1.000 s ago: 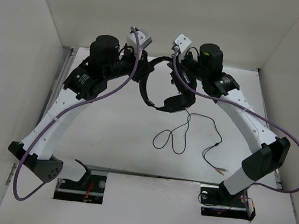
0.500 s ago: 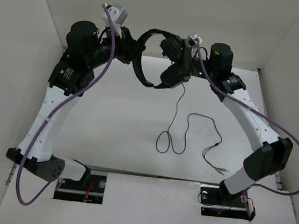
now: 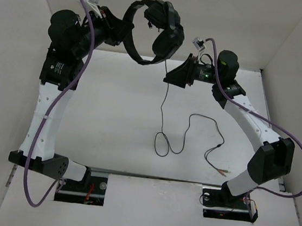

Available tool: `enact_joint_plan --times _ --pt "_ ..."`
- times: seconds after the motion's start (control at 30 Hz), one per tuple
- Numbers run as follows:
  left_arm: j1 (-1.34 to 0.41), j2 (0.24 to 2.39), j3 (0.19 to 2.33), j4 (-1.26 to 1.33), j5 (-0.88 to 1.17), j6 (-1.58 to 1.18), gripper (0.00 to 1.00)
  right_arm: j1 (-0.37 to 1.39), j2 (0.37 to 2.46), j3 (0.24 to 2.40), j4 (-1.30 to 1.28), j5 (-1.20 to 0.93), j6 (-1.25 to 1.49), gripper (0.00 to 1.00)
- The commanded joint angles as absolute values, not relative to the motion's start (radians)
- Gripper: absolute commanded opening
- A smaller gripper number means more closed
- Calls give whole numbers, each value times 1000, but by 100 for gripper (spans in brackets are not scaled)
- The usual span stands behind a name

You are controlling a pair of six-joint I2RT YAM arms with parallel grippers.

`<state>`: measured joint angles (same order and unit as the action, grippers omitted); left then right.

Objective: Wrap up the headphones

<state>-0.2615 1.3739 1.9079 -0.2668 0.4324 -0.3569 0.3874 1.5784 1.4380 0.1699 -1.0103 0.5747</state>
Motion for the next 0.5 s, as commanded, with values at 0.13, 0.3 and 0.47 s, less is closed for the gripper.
enact_joint_plan --times 0.13,0.3,0.47 --pt "-185 1381 1994 -107 354 -511 0 423 1506 1381 351 -1080 690 75" --pt "-174 1382 1999 -100 356 -520 0 456 1517 1381 360 -1060 669 73" --pt "-174 1361 1996 -106 370 -508 0 421 1554 1420 339 -959 586 72"
